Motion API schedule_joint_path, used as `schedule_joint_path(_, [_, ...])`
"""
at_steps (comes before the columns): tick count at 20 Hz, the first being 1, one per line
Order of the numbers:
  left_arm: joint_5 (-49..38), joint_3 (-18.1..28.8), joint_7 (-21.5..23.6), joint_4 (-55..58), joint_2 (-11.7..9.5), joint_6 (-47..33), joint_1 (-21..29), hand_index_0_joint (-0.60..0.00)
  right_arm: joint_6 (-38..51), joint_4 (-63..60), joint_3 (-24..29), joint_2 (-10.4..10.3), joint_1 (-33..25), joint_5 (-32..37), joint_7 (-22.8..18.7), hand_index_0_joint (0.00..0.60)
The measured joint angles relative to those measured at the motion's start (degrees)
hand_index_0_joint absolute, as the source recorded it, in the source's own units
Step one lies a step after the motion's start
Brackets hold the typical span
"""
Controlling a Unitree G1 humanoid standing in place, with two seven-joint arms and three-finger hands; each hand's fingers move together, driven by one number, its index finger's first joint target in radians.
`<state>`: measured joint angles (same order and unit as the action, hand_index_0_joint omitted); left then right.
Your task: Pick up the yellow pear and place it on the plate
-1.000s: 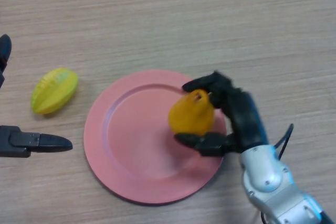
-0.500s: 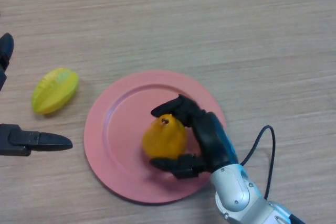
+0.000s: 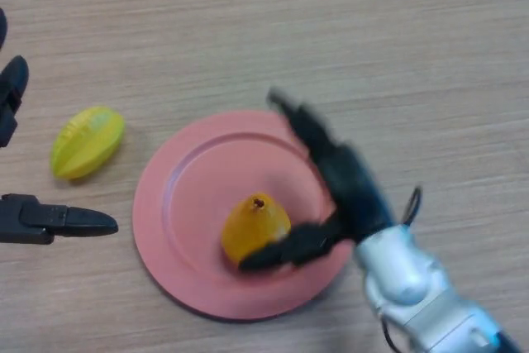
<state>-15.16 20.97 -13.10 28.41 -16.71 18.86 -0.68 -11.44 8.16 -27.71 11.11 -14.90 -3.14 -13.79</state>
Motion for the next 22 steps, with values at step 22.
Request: schedule_joint_path(22, [0.39, -6.90, -2.44, 5.00, 0.04, 9.24, 2.08, 0.000, -17.51, 36.13, 26.96, 0.89, 18.26, -1.78, 23.74, 0.000])
